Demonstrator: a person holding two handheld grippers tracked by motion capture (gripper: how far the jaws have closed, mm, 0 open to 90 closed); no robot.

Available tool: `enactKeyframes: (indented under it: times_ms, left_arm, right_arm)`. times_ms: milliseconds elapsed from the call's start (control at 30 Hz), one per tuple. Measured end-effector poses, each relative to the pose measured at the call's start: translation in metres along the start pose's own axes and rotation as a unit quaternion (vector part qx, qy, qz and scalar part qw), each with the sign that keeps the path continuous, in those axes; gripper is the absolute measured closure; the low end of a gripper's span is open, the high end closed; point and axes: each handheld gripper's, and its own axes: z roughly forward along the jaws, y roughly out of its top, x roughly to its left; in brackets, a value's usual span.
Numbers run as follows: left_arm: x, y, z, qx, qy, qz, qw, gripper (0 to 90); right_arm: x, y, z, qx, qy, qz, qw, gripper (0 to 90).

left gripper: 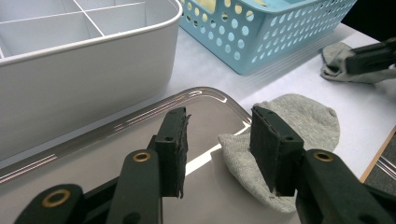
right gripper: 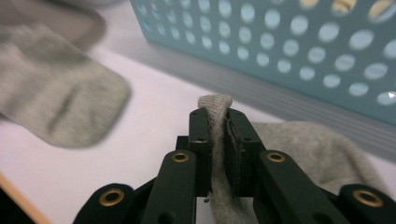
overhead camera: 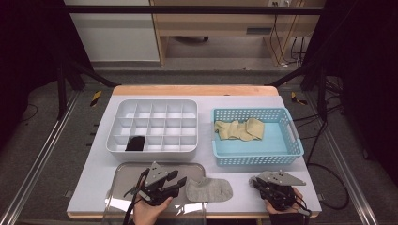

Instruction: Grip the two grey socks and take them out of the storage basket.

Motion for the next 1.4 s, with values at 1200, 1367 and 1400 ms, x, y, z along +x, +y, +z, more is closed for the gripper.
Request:
enactKeyframes:
  times_ms: [1200,1367,1400]
  left_arm:
    - [0.005,0.001,-0.006,0.002,0.009,-0.018,0.9998,54.3]
    - [0.006,0.001,-0.008,0.001,0.009,-0.020,0.9998,54.3]
    - [0.006,0.001,-0.008,0.001,0.009,-0.020,0.9997,54.3]
  right_arm:
    - [0.002,-0.002,-0.001,0.025,-0.011,0.016,0.9995,71.5]
    - [0.007,-0.004,0.006,0.050,-0.032,-0.001,0.9982,83.0]
    - [0.007,-0.004,0.006,0.053,-0.035,0.001,0.9980,86.7]
